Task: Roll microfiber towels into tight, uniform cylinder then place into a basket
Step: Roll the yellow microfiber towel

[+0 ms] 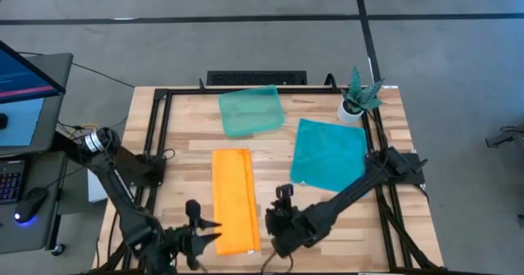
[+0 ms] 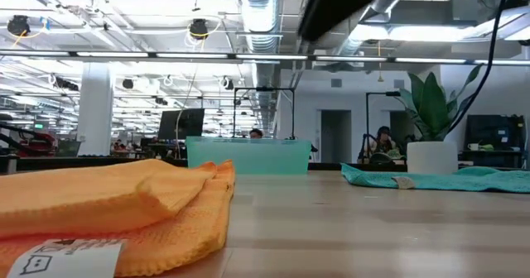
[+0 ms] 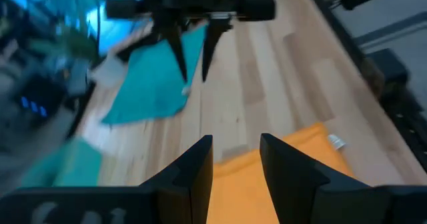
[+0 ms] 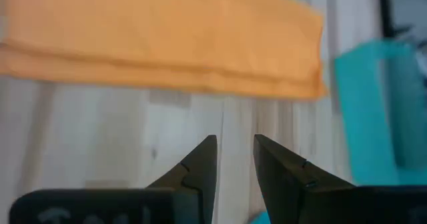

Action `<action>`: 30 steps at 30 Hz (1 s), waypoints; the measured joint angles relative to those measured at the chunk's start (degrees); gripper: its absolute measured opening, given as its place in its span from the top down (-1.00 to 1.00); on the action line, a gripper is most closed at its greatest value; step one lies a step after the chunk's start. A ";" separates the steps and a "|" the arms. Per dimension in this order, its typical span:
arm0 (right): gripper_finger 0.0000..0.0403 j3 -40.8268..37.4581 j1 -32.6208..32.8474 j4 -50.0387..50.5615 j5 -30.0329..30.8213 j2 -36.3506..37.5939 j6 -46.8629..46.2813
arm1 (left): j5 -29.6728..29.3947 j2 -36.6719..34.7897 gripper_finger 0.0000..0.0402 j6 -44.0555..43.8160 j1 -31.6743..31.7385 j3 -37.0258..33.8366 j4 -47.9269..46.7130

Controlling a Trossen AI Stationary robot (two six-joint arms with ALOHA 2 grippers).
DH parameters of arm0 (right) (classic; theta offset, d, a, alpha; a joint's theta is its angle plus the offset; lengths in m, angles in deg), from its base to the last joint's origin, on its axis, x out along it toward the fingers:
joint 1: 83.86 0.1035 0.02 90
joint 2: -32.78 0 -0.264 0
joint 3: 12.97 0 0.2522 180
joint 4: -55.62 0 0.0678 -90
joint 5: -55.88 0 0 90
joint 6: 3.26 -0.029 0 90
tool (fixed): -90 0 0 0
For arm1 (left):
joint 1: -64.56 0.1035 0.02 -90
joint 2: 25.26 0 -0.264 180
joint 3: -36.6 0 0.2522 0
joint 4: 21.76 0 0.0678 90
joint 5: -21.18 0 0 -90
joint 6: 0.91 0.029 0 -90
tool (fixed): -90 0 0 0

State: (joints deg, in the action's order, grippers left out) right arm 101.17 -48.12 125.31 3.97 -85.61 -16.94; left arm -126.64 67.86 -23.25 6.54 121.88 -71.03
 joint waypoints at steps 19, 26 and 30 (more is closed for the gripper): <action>0.39 1.85 3.73 -2.93 4.10 0.00 6.63 | 26.40 8.31 0.41 -0.38 13.97 -4.22 -5.57; 0.39 1.81 2.97 -1.27 3.75 0.00 4.22 | 40.93 8.31 0.41 8.07 21.23 -12.45 12.09; 0.39 1.77 2.95 -0.47 3.75 0.00 3.62 | 42.43 8.31 0.41 6.30 23.64 -14.47 12.78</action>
State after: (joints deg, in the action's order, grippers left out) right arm 102.94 -45.17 124.85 7.72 -85.61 -13.32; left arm -84.22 76.17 -16.94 30.18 107.41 -58.25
